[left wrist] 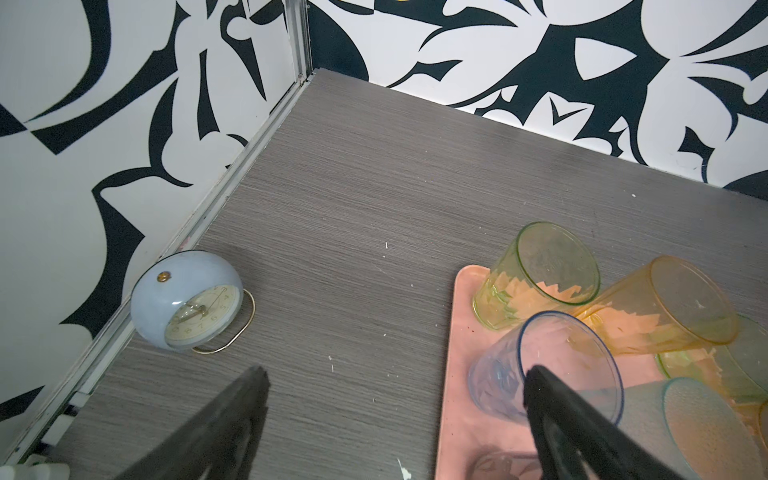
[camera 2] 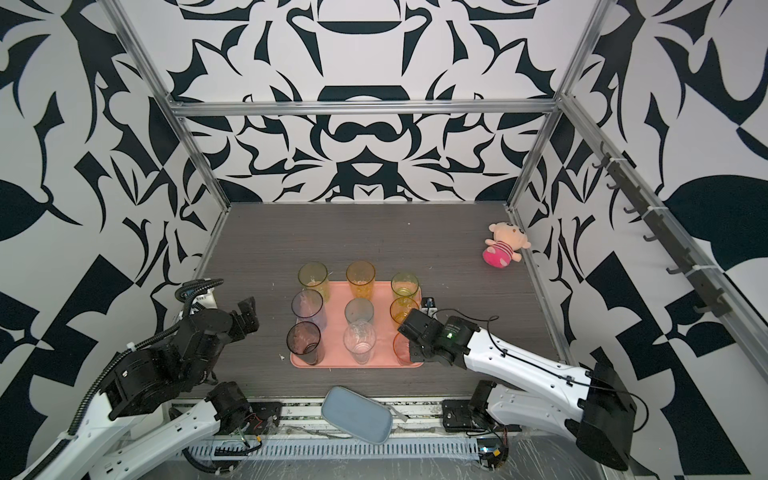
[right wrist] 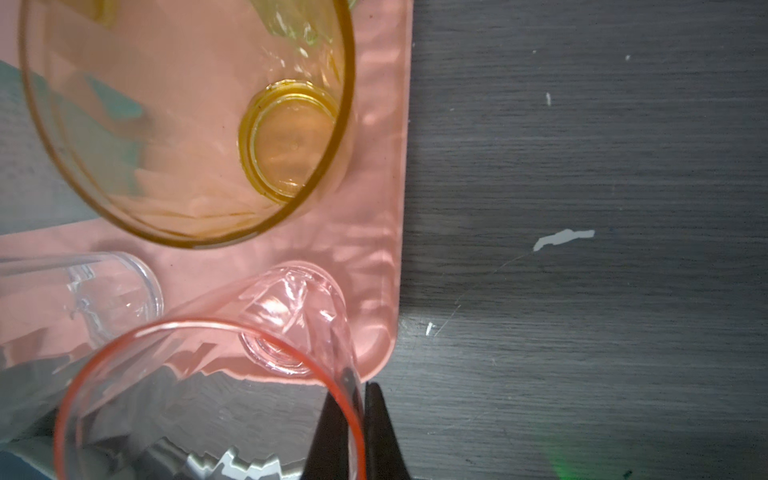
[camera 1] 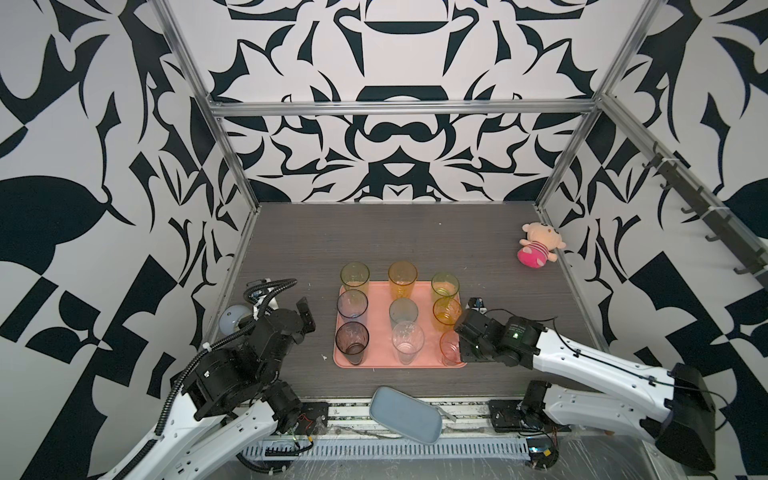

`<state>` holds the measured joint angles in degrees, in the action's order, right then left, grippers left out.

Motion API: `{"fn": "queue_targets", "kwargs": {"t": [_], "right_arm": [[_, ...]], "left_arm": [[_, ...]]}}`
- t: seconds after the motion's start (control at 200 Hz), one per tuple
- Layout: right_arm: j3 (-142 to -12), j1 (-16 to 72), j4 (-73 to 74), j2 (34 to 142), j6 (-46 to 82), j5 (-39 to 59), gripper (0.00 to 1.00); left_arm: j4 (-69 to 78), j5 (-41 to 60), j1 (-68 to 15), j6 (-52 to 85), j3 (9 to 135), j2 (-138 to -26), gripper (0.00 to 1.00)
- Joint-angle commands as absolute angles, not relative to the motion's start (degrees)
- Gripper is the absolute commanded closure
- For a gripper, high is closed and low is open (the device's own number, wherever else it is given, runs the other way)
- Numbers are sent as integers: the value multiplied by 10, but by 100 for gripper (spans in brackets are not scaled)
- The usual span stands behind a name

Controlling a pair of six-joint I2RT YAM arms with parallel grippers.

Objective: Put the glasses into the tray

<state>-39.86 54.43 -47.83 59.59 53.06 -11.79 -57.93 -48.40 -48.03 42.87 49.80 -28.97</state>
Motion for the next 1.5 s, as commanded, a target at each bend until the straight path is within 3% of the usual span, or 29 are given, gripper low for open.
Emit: {"fn": "queue_targets", "kwargs": {"t": [0.0,0.065,0.265,0.63,1.1,1.495], "right_arm": [[-396,547,-470,601,540,-138,100],[-397,546,-470,605,541,-136,100],[-392,547,-454,596,540,-120,81],[-424,546,-493,541,528,-132,60],[-516,545,-534,507,424,-237,48],[-549,533,-436,510,261,-385,38]], "left_arm": [[-585,-490,-483,437,492,-291,0],[-585,-489,-483,436,491,-291,1],[-585,-490,-482,436,492,-290,1],[-585,-490,-483,435,491,-287,1],[-590,-520,-483,416,516,-288,1],[-524,-574,-483,310,563,-333,0]]}}
